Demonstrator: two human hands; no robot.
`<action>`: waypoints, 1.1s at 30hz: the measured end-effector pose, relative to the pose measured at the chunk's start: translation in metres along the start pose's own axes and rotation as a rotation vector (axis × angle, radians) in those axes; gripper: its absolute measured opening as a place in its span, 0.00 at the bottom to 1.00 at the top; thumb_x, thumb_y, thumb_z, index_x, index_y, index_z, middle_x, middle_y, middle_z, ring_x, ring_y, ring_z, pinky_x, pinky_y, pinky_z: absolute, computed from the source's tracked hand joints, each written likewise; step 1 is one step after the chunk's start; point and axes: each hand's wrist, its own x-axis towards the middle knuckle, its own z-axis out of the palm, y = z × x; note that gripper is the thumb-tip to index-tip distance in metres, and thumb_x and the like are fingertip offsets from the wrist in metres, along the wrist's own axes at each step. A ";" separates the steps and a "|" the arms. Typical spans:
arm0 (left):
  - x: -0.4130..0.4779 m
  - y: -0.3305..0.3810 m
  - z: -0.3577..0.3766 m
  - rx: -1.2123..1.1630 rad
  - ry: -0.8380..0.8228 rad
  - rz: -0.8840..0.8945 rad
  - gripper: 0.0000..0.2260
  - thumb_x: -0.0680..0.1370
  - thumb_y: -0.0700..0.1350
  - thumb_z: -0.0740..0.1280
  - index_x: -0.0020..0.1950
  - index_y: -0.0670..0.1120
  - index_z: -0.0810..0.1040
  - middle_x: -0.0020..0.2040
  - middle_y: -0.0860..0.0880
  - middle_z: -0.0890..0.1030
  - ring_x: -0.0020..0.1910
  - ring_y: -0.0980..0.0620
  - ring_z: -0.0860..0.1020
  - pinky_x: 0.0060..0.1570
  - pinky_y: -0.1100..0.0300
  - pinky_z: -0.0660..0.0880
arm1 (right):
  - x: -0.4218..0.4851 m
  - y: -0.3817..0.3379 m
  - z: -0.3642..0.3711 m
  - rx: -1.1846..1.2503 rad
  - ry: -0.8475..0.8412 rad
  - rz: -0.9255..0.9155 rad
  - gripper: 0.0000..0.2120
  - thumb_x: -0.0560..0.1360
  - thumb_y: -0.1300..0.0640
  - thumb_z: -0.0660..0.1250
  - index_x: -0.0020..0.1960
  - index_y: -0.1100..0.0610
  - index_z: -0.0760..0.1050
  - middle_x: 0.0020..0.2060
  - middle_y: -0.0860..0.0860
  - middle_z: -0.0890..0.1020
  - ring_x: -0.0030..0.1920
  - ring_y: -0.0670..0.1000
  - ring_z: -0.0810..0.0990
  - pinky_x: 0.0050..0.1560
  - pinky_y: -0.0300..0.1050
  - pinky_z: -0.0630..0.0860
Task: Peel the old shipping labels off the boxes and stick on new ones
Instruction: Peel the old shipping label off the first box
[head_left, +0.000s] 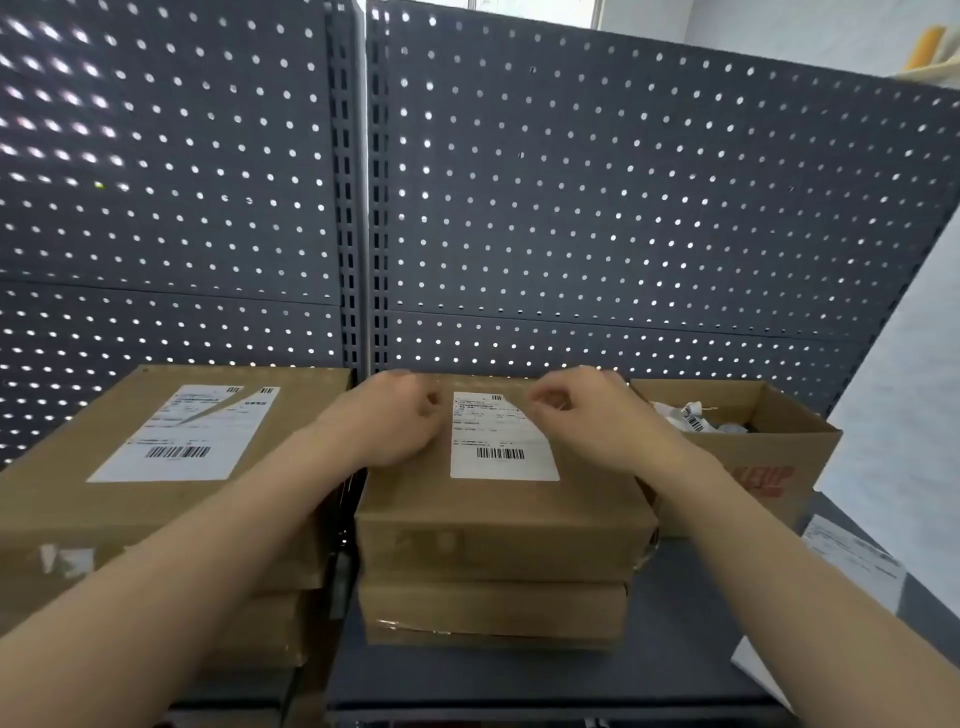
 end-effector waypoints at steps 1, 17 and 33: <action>0.004 -0.004 0.005 -0.005 -0.020 -0.002 0.11 0.78 0.49 0.58 0.50 0.49 0.78 0.49 0.51 0.79 0.50 0.48 0.77 0.52 0.49 0.77 | 0.007 0.001 0.003 -0.030 -0.017 0.005 0.10 0.80 0.51 0.63 0.58 0.47 0.81 0.50 0.43 0.81 0.52 0.44 0.78 0.51 0.43 0.74; 0.056 -0.022 0.013 0.157 -0.116 -0.001 0.16 0.80 0.54 0.59 0.64 0.50 0.74 0.60 0.46 0.71 0.65 0.40 0.67 0.62 0.47 0.70 | 0.085 0.012 0.052 -0.281 -0.175 -0.218 0.13 0.81 0.53 0.57 0.59 0.51 0.78 0.57 0.46 0.74 0.60 0.51 0.72 0.50 0.47 0.68; 0.079 -0.040 0.035 0.016 -0.099 0.061 0.06 0.78 0.53 0.57 0.49 0.52 0.64 0.47 0.50 0.70 0.52 0.44 0.68 0.62 0.47 0.67 | 0.115 0.010 0.076 -0.320 -0.034 -0.491 0.06 0.80 0.57 0.64 0.52 0.56 0.78 0.45 0.52 0.75 0.47 0.54 0.75 0.46 0.57 0.77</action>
